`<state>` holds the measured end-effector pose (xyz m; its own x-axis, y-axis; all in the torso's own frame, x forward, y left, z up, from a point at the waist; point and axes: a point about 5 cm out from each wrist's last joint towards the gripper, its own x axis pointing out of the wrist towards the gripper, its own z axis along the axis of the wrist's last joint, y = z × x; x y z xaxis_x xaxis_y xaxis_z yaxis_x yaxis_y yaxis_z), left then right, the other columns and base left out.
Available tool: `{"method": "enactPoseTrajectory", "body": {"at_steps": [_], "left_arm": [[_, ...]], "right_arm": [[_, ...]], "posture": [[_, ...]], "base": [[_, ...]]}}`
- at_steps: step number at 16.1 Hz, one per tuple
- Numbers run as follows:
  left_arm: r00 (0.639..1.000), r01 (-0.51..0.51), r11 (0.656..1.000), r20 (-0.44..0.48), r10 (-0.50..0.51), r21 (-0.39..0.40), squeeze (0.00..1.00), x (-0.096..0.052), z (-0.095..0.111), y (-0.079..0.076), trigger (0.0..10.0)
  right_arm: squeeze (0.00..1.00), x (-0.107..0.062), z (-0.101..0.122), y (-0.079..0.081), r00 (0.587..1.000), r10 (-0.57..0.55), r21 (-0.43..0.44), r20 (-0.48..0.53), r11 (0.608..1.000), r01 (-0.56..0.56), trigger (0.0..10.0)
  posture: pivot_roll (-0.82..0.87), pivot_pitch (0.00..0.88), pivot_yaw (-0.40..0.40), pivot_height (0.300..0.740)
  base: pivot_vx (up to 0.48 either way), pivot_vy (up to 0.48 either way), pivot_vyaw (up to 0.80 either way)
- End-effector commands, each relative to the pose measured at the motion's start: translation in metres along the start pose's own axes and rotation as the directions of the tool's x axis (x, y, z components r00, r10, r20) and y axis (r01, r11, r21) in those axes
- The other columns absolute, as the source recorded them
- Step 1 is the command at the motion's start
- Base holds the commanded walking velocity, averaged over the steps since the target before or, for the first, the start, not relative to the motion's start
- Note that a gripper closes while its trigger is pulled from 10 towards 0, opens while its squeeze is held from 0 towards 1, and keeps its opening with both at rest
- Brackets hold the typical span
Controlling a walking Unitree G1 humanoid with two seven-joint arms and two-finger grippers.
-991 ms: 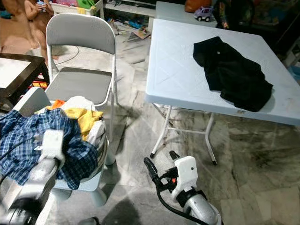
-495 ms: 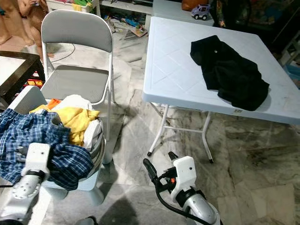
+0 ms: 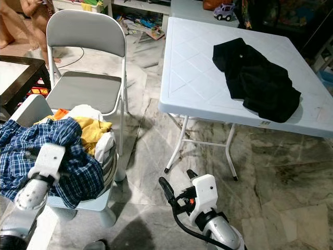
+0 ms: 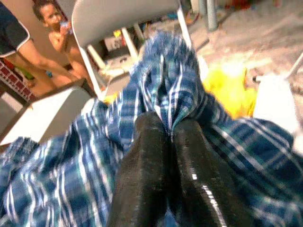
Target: Hang hanger
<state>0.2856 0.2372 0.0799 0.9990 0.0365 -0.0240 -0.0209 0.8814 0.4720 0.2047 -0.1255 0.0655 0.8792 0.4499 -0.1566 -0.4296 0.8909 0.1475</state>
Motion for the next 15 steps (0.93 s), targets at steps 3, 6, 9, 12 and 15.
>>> {"method": "enactPoseTrajectory", "body": {"at_steps": [3,6,9,12,15], "left_arm": [[0.999,0.023,0.998,0.050,-0.020,-0.056,1.00,0.014,0.031,-0.012,10.0],[0.998,0.026,0.998,0.064,-0.022,-0.064,1.00,0.025,0.053,-0.014,10.0],[0.999,0.022,0.998,0.038,-0.020,-0.059,1.00,0.036,0.064,-0.014,10.0],[0.992,0.008,0.994,-0.125,-0.021,-0.110,1.00,0.055,0.046,-0.009,10.0],[0.983,-0.013,0.990,-0.184,-0.014,-0.143,1.00,0.073,0.048,-0.014,10.0]], "right_arm": [[0.00,-0.002,-0.005,-0.002,1.000,-0.010,-0.004,-0.016,1.000,0.009,10.0],[0.00,-0.004,-0.005,-0.003,1.000,-0.019,-0.006,-0.017,1.000,0.019,10.0],[0.00,-0.003,-0.005,-0.003,1.000,-0.019,-0.009,-0.015,1.000,0.019,10.0],[0.00,-0.002,-0.004,-0.002,1.000,-0.017,-0.008,-0.011,1.000,0.017,10.0],[0.00,-0.002,-0.004,0.001,1.000,-0.011,-0.005,-0.014,1.000,0.011,10.0]], "posture": [[0.18,0.132,-0.133,0.740],[0.18,0.129,-0.129,0.740],[0.18,0.125,-0.127,0.740],[0.18,0.131,-0.130,0.740],[0.17,0.137,-0.132,0.740]], "base": [[0.000,0.000,0.00],[0.000,0.000,0.00],[0.000,0.000,0.00],[0.000,0.000,0.00],[0.000,0.000,0.00]]}}
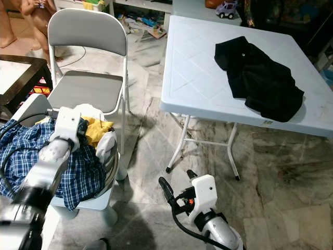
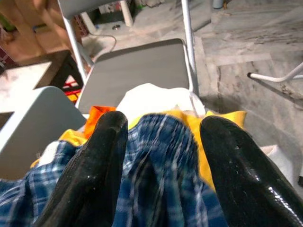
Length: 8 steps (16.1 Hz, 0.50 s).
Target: Hang hanger
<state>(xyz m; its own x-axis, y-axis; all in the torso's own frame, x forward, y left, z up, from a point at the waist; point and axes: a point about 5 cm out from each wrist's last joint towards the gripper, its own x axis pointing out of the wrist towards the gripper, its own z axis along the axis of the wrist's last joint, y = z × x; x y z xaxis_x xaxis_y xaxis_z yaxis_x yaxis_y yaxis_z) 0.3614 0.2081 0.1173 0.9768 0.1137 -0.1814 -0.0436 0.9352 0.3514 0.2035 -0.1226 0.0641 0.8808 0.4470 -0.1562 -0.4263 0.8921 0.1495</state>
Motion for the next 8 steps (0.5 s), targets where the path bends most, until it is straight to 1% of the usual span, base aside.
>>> {"method": "enactPoseTrajectory", "body": {"at_steps": [1,3,4,5,6,7,8], "left_arm": [[0.999,0.008,0.999,-0.032,-0.009,-0.036,1.00,0.004,0.000,-0.010,10.0],[0.997,0.009,0.998,-0.072,-0.014,-0.063,1.00,0.009,0.000,-0.017,10.0],[0.997,0.024,0.998,-0.078,-0.029,-0.067,1.00,0.012,0.001,-0.021,10.0],[0.996,0.036,0.998,-0.084,-0.041,-0.061,0.29,0.013,0.003,-0.024,10.0],[0.992,0.029,0.996,-0.117,-0.039,-0.089,0.00,0.014,0.000,-0.025,10.0],[0.991,0.028,0.995,-0.129,-0.040,-0.096,0.00,0.014,-0.001,-0.025,10.0],[0.992,0.001,0.998,-0.123,-0.009,-0.069,0.00,0.015,-0.002,-0.020,10.0]], "right_arm": [[0.00,-0.003,-0.002,-0.001,1.000,-0.008,-0.010,-0.015,1.000,0.007,10.0],[0.00,-0.005,-0.001,-0.001,1.000,-0.010,-0.012,-0.013,1.000,0.010,10.0],[0.00,-0.006,-0.001,-0.001,1.000,-0.015,-0.013,-0.013,1.000,0.015,10.0],[0.00,-0.008,-0.002,-0.001,1.000,-0.020,-0.013,-0.014,1.000,0.020,10.0],[0.00,-0.008,-0.002,-0.001,1.000,-0.025,-0.013,-0.016,1.000,0.025,10.0],[0.00,-0.009,-0.003,-0.001,1.000,-0.027,-0.013,-0.016,1.000,0.026,10.0],[0.00,-0.009,-0.003,0.000,0.999,-0.034,-0.009,-0.014,0.999,0.034,10.0]], "posture": [[0.16,0.137,-0.132,0.740],[0.14,0.138,-0.125,0.740],[0.13,0.137,-0.123,0.740],[0.13,0.137,-0.120,0.740],[0.13,0.134,-0.114,0.740],[0.13,0.135,-0.110,0.740],[0.12,0.136,-0.106,0.740]], "base": [[0.000,0.000,0.00],[0.000,0.000,0.00],[0.000,0.000,0.00],[0.000,0.000,0.00],[0.000,0.000,0.00],[0.000,0.000,0.00],[0.000,0.000,0.00]]}}
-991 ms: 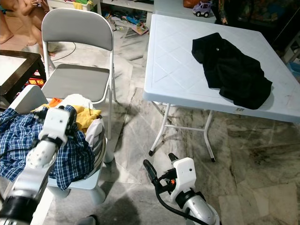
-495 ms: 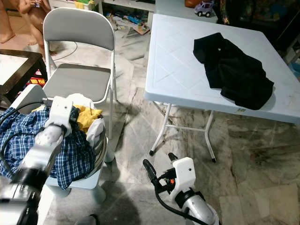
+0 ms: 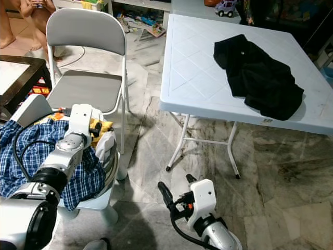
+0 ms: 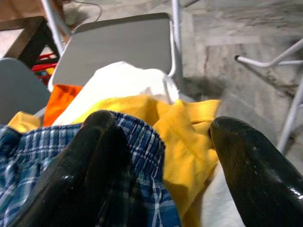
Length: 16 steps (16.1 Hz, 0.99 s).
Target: Hang hanger
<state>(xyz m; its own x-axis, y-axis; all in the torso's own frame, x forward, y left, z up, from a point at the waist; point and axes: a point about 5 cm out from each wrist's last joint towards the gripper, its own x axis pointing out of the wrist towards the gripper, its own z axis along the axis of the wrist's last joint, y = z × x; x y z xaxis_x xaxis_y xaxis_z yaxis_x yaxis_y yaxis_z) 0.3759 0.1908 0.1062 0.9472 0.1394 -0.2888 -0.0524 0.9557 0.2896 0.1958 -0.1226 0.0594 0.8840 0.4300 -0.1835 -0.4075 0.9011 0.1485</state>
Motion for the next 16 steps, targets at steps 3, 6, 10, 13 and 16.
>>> {"method": "enactPoseTrajectory", "body": {"at_steps": [3,6,10,13,16], "left_arm": [[0.998,-0.065,0.998,0.017,0.065,0.023,0.00,0.001,0.000,0.015,10.0],[0.999,-0.050,0.999,0.003,0.050,0.007,1.00,0.001,-0.002,0.013,10.0],[0.998,0.020,0.998,-0.056,-0.017,0.064,1.00,0.000,-0.013,0.001,10.0],[0.997,0.034,0.996,-0.077,-0.028,0.083,0.00,-0.001,-0.019,0.003,2.5],[0.994,0.021,0.997,-0.112,-0.012,0.075,0.00,-0.003,-0.030,0.010,0.0]], "right_arm": [[0.00,-0.004,0.001,-0.002,1.000,-0.021,-0.004,0.009,1.000,0.021,10.0],[0.00,-0.002,0.001,-0.001,1.000,-0.017,-0.003,0.009,1.000,0.017,10.0],[0.00,-0.001,0.003,-0.001,1.000,-0.008,-0.008,0.010,1.000,0.008,10.0],[0.00,-0.002,0.002,-0.001,1.000,-0.013,-0.005,0.007,1.000,0.013,10.0],[0.00,-0.003,0.000,-0.001,1.000,-0.020,-0.001,0.004,1.000,0.020,10.0]], "posture": [[0.13,0.142,-0.103,0.740],[0.14,0.144,-0.105,0.740],[0.14,0.147,-0.109,0.740],[0.14,0.149,-0.104,0.740],[0.14,0.149,-0.099,0.740]], "base": [[0.000,0.000,0.00],[0.000,0.000,0.00],[0.000,0.000,0.00],[0.000,0.000,0.00],[0.000,0.000,0.00]]}}
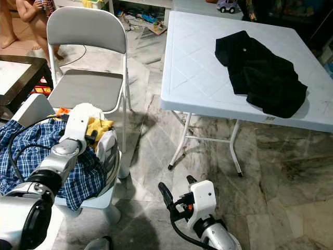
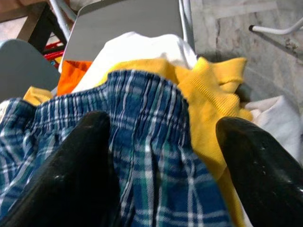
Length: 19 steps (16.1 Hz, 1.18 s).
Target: Hang hanger
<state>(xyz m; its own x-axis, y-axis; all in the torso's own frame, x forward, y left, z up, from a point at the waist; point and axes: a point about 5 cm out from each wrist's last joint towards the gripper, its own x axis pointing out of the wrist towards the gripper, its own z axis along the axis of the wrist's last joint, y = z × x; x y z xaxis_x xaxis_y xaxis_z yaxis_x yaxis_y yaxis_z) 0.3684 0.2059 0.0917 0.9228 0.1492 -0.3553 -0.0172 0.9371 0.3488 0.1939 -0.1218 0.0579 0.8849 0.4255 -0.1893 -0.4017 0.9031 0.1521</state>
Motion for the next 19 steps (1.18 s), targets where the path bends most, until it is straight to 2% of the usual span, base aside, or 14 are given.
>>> {"method": "enactPoseTrajectory", "body": {"at_steps": [1,4,5,6,8,11,14,16,18,19], "left_arm": [[0.999,0.006,1.000,-0.040,-0.006,0.003,0.00,-0.001,-0.011,0.000,0.0],[1.000,0.006,1.000,-0.029,-0.006,-0.002,0.00,-0.002,-0.013,0.000,0.0],[1.000,0.007,1.000,-0.026,-0.007,-0.006,0.00,-0.003,-0.016,-0.002,0.0],[1.000,0.010,1.000,-0.026,-0.010,-0.009,0.00,-0.003,-0.017,-0.003,0.0],[1.000,0.012,1.000,-0.026,-0.012,-0.009,0.00,-0.004,-0.019,-0.005,0.0],[1.000,0.013,1.000,-0.005,-0.013,-0.001,0.00,-0.005,-0.021,-0.007,0.0],[0.994,-0.043,0.998,0.106,0.038,0.040,0.00,-0.008,-0.015,-0.003,0.0],[0.988,-0.080,0.997,0.133,0.079,0.003,0.00,-0.012,-0.020,0.002,0.0],[0.967,-0.099,0.995,0.233,0.101,-0.022,0.00,-0.016,-0.012,0.007,0.0],[0.940,-0.070,0.996,0.331,0.084,-0.052,0.00,-0.022,-0.001,0.005,0.0]], "right_arm": [[0.00,-0.003,0.002,-0.002,1.000,-0.016,-0.006,0.009,1.000,0.016,10.0],[0.00,-0.003,0.005,0.000,1.000,0.006,0.036,0.030,0.999,-0.007,10.0],[0.00,-0.004,0.012,0.003,0.996,0.068,0.069,0.052,0.995,-0.071,10.0],[0.00,-0.005,0.013,0.004,0.995,0.085,0.077,0.049,0.993,-0.089,10.0],[0.00,-0.008,0.011,0.004,0.991,0.131,0.065,0.020,0.989,-0.132,10.0],[0.00,-0.008,0.010,-0.001,0.993,0.120,0.066,0.007,0.991,-0.120,10.0],[0.00,-0.006,0.010,-0.001,0.994,0.107,0.066,0.006,0.992,-0.108,10.0],[0.00,-0.006,0.009,-0.001,0.995,0.099,0.063,0.004,0.993,-0.099,10.0],[0.00,-0.006,0.008,-0.003,0.996,0.093,0.060,0.000,0.994,-0.093,10.0],[0.00,-0.005,0.008,-0.005,0.996,0.087,0.057,-0.001,0.995,-0.087,10.0]], "posture": [[0.13,0.150,-0.098,0.740],[0.14,0.150,-0.103,0.740],[0.14,0.151,-0.107,0.740],[0.14,0.150,-0.109,0.740],[0.14,0.150,-0.115,0.740],[0.14,0.151,-0.118,0.740],[0.15,0.153,-0.117,0.740],[0.15,0.152,-0.119,0.740],[0.16,0.152,-0.124,0.740],[0.16,0.150,-0.128,0.740]], "base": [[0.000,0.000,0.00],[0.000,0.000,0.00],[0.000,0.000,0.00],[0.000,0.000,0.00],[0.000,0.000,0.00],[0.000,0.000,0.00],[0.000,0.000,0.00],[0.000,0.000,0.00],[0.000,0.000,0.00],[0.000,0.000,0.00]]}}
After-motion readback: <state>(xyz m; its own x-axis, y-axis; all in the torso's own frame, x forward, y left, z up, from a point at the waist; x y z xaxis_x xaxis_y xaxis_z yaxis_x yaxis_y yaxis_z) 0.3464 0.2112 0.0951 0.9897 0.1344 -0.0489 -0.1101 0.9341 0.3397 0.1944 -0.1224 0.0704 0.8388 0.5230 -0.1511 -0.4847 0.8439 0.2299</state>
